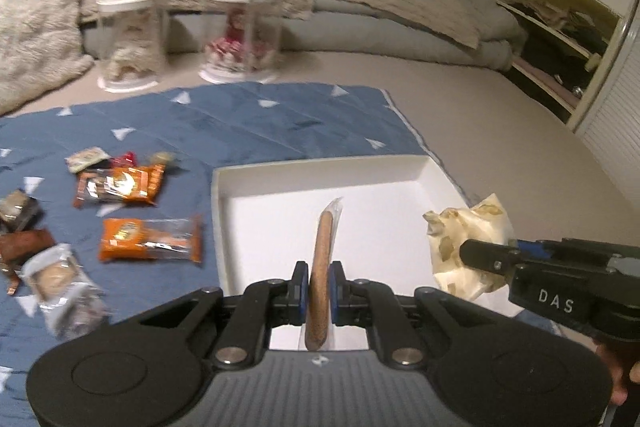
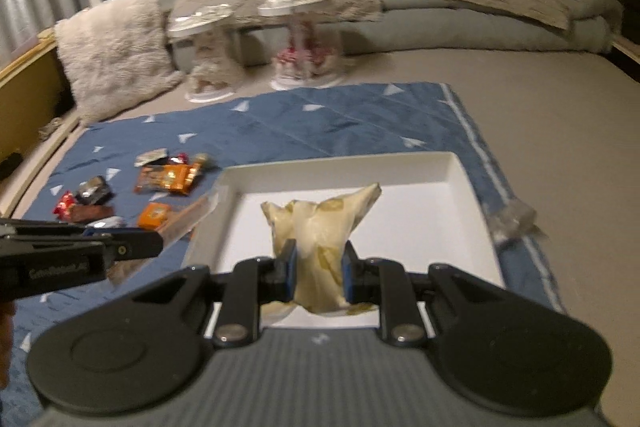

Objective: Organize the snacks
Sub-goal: 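Carry both snacks over the white tray and open both tools, then grasp the round cookie bag with the left tool while the right tool grasps a clear packet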

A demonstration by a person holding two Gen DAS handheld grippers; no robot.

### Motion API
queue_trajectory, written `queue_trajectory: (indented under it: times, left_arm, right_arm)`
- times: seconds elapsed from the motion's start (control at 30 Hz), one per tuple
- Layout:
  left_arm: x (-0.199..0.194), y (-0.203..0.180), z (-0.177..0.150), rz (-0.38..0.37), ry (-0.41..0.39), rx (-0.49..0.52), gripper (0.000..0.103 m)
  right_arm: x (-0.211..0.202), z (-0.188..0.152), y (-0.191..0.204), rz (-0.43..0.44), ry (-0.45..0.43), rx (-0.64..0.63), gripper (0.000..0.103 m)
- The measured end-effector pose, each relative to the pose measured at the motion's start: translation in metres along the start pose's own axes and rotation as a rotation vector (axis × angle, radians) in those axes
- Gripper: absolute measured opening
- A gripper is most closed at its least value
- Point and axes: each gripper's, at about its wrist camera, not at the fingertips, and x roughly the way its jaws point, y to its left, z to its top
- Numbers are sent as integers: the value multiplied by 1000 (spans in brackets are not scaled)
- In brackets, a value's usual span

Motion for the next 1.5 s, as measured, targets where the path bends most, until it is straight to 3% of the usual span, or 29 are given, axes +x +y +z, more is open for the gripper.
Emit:
queue_trajectory:
  times: [0.27,0.37,0.43,0.57,0.7,0.83,0.97,1.13,1.5]
  left_arm:
    - [34,-15,0,-36,62,-14,12]
    - [46,-16,-3,-28,106,-5,19]
    - [53,-16,-6,-11,141,10,33]
    - [60,-13,-9,8,181,40,65]
    - [62,-10,-12,20,205,62,78]
    - [59,-6,-13,28,214,62,85]
    - [54,1,-13,28,212,54,102]
    - [45,14,-15,26,209,46,103]
    - [13,90,-15,143,165,-37,103]
  right_arm:
    - [16,-6,-23,-14,50,20,26]
    - [26,-1,-17,-2,57,-1,27]
    - [35,2,-14,-4,69,-15,29]
    - [41,1,-13,-45,93,-34,46]
    - [46,2,-21,-78,135,-15,49]
    - [44,-4,-26,-89,151,-26,63]
    - [41,-6,-27,-108,154,-36,77]
    - [38,-7,-25,-144,152,-32,103]
    - [51,1,6,-93,116,-20,103]
